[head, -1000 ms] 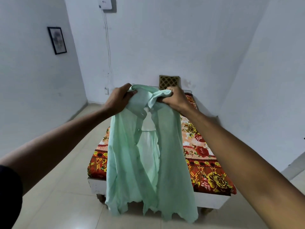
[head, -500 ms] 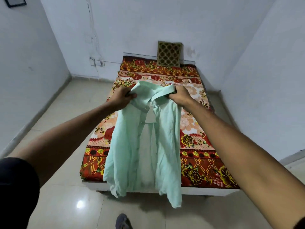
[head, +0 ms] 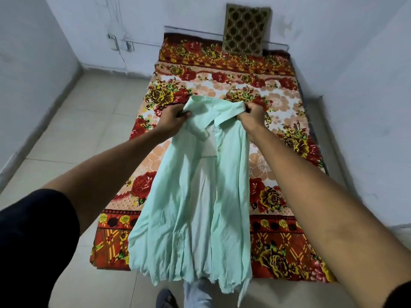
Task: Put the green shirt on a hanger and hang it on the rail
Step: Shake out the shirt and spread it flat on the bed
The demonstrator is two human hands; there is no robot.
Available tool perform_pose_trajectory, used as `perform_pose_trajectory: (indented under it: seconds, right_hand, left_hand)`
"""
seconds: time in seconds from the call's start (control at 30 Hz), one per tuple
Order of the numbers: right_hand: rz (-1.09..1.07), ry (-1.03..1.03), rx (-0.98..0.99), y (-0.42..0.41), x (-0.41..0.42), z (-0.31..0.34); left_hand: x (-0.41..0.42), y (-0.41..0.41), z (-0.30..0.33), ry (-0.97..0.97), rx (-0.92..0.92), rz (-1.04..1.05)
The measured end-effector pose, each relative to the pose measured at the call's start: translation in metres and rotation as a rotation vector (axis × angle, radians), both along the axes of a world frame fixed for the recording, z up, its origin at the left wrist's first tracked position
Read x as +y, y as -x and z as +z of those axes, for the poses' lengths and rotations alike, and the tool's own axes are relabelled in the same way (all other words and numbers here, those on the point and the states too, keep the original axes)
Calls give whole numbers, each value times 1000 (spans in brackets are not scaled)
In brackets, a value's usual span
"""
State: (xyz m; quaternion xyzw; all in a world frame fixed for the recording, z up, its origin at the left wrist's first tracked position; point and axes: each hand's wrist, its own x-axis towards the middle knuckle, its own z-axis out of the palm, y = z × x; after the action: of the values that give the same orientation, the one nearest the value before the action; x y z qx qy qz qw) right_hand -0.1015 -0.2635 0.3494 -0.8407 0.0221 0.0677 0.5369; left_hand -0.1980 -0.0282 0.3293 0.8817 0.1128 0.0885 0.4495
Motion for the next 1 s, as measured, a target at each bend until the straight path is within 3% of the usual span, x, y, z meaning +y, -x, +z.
perform_pose_trajectory:
  seconds: [0.13, 0.37, 0.63, 0.7, 0.77, 0.83, 0.9, 1.0]
  right_hand:
    - [-15, 52, -103, -64, 17, -24]
    - [-65, 197, -149, -206, 63, -152]
    - [-85, 371, 29, -268, 76, -302]
    - [-65, 540, 14, -256, 78, -336]
    - [115, 763, -243, -227, 85, -362]
    - [462, 712, -349, -209, 97, -388]
    - [798, 710, -267, -201, 107, -414]
    - [969, 848, -71, -196, 133, -434]
  left_hand:
    - [15, -65, -30, -16, -4, 25]
    - [48, -205, -148, -23, 64, 84]
    - [56, -288, -309, 44, 215, 102]
    - [54, -292, -344, 39, 288, 134]
    - [56, -292, -369, 46, 345, 144]
    - [60, -295, -385, 95, 378, 152]
    - [64, -291, -393, 132, 395, 158]
    - [83, -271, -395, 229, 530, 137]
